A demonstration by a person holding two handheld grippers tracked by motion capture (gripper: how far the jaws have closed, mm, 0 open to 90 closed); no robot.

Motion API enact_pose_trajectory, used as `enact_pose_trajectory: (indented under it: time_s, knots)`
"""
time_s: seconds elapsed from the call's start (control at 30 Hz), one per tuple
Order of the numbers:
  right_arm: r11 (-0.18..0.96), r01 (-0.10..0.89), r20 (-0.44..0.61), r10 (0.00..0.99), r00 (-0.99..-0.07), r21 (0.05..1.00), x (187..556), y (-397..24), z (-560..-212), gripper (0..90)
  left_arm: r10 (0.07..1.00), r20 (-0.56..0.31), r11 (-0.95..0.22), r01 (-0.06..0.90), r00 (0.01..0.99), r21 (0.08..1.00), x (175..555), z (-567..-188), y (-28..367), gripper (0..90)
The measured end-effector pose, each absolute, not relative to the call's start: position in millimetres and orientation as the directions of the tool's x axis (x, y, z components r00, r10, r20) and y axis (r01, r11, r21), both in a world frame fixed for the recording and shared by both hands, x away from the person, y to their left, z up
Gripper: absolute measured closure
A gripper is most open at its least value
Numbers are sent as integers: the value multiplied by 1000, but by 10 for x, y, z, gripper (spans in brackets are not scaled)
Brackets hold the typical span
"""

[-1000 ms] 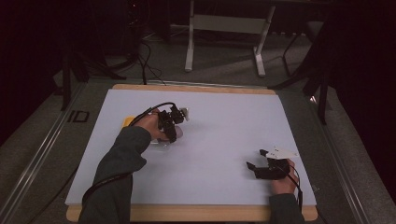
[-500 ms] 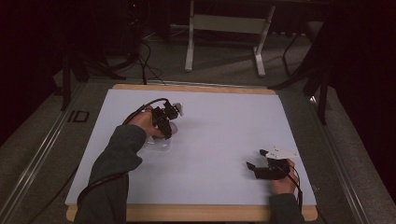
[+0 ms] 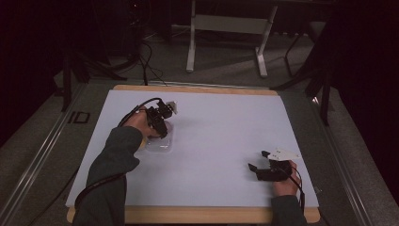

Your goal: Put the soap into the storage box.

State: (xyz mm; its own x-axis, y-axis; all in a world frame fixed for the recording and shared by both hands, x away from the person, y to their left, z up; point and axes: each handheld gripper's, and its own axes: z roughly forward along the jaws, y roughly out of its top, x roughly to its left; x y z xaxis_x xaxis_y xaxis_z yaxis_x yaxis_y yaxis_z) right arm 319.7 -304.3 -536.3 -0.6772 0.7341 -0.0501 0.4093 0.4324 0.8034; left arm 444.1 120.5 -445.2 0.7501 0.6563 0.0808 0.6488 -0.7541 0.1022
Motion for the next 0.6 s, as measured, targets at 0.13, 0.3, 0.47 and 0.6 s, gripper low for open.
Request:
enact_pose_trajectory:
  time_s: [0.13, 0.3, 0.47, 0.6]
  knots:
    - [431, 409, -50, 734, -677, 804, 3198, -3044, -5364, 198, 674, 76, -739, 666, 735, 103, 4447, -4464, 1254, 500]
    - [433, 409, -50, 734, -677, 803, 3197, -3043, -5363, 198, 682, 82, -731, 673, 727, 113, 4443, -4476, 1290, 500]
    - [435, 408, -53, 734, -677, 803, 3196, -3043, -5363, 198, 706, 76, -708, 698, 704, 109, 4457, -4482, 1333, 500]
    - [436, 408, -54, 733, -678, 802, 3196, -3042, -5363, 198, 721, 75, -692, 713, 689, 109, 4465, -4491, 1381, 500]
